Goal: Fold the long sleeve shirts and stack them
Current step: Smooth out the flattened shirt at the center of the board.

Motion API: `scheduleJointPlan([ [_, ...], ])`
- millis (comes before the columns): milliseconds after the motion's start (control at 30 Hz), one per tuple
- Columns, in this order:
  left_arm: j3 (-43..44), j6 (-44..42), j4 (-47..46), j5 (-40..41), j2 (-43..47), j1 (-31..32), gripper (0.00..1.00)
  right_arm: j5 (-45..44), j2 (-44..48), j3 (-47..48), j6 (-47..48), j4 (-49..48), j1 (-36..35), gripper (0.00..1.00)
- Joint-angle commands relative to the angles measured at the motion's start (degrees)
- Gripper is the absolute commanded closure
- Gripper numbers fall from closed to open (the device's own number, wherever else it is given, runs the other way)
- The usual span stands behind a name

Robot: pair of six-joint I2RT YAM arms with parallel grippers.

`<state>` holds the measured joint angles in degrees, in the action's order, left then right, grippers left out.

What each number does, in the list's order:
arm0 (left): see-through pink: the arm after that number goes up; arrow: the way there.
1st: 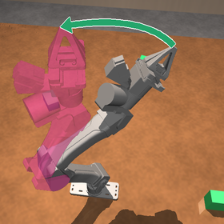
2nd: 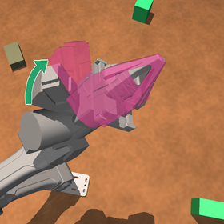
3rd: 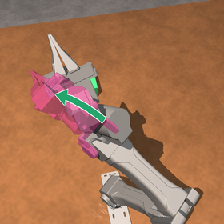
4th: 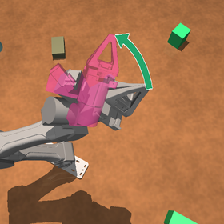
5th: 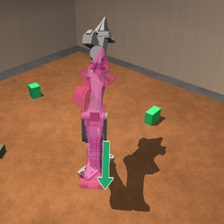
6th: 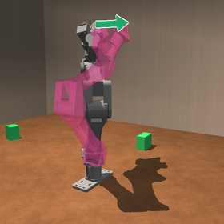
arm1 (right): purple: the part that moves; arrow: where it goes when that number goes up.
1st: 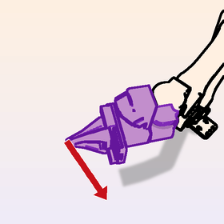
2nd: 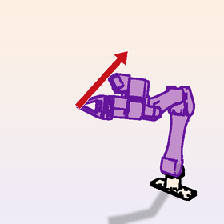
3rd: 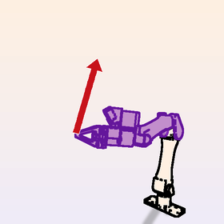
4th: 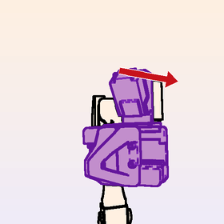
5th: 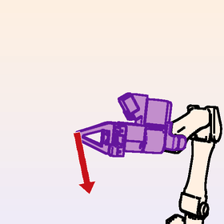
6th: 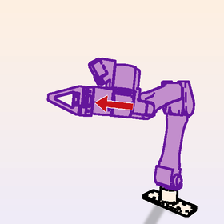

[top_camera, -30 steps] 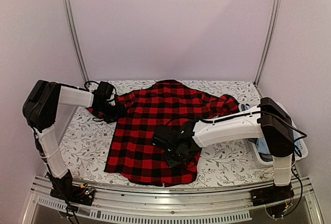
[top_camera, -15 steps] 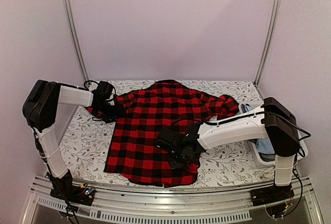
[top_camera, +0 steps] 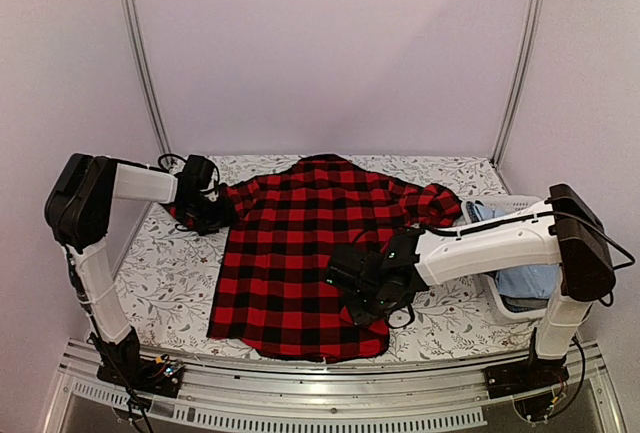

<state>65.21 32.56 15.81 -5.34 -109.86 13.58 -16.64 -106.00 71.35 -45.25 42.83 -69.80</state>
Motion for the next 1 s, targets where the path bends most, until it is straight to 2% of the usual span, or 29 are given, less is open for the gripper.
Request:
scheduleJointPlan([
  [0, 0.0, -0.7, 3.1, -0.4, -1.5, -0.7, 0.30, -1.2, 3.6, -3.0, -2.8, 1.6, -0.2, 0.92],
  [200, 2.2, -1.4, 5.0, -1.5, 0.6, 0.7, 0.29, -0.6, 1.8, 2.2, 0.1, 1.0, -0.3, 0.78],
  [400, 0.6, 0.8, 6.9, -2.2, 7.4, 7.3, 0.29, 1.1, -3.2, 6.2, 3.2, -1.6, -0.6, 0.65],
  [700, -12.7, 9.5, 2.5, -7.6, 19.8, 16.8, 0.29, 3.5, -8.0, 8.3, 5.0, -3.4, -0.7, 0.61],
  [967, -19.4, 13.9, 0.4, -8.3, 20.5, 24.7, 0.29, 4.2, -10.9, 8.3, 4.5, -3.7, -0.7, 0.60],
])
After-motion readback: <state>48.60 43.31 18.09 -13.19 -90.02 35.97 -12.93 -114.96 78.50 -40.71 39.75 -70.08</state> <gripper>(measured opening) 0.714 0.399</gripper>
